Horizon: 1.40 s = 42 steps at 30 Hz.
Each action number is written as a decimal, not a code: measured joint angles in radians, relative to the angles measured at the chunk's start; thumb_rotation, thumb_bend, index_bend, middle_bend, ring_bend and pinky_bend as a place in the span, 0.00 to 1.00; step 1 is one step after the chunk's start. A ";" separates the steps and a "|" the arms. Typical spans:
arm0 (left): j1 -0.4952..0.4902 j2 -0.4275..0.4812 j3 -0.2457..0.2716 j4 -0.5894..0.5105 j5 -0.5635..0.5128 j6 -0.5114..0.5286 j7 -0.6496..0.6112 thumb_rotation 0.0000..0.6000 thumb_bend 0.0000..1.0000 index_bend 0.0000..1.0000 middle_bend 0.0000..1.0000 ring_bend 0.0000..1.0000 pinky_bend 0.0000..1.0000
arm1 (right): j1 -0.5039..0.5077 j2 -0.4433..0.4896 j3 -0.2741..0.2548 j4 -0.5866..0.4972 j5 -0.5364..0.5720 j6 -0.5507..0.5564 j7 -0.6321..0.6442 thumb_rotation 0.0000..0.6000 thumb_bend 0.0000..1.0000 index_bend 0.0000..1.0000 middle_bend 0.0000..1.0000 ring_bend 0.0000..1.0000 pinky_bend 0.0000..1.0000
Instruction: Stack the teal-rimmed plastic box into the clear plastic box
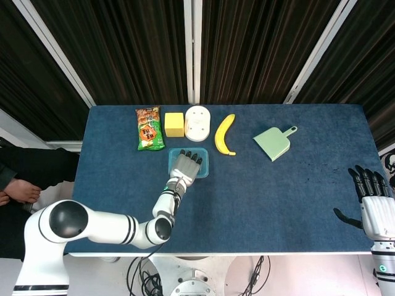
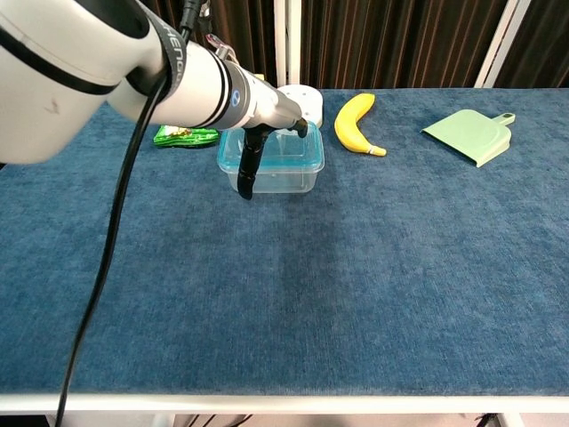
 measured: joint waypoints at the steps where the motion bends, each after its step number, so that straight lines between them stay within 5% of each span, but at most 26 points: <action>1: -0.001 -0.002 0.000 0.001 0.001 0.000 0.000 1.00 0.02 0.04 0.03 0.01 0.10 | 0.000 0.000 0.000 -0.001 0.000 0.000 -0.001 1.00 0.08 0.00 0.03 0.00 0.00; 25: -0.008 -0.027 0.001 0.028 -0.007 -0.015 -0.014 1.00 0.02 0.04 0.03 0.01 0.11 | -0.004 0.006 0.001 -0.010 0.002 0.004 -0.009 1.00 0.08 0.00 0.03 0.00 0.00; 35: 0.067 0.092 0.001 -0.146 0.140 0.021 -0.134 1.00 0.02 0.04 0.03 0.01 0.11 | 0.005 0.008 0.002 -0.018 -0.011 0.002 -0.017 1.00 0.08 0.00 0.03 0.00 0.00; 42: 0.154 0.158 0.084 -0.259 0.277 0.066 -0.215 1.00 0.02 0.09 0.05 0.01 0.11 | 0.014 0.001 0.002 -0.015 -0.012 -0.009 -0.018 1.00 0.08 0.00 0.03 0.00 0.00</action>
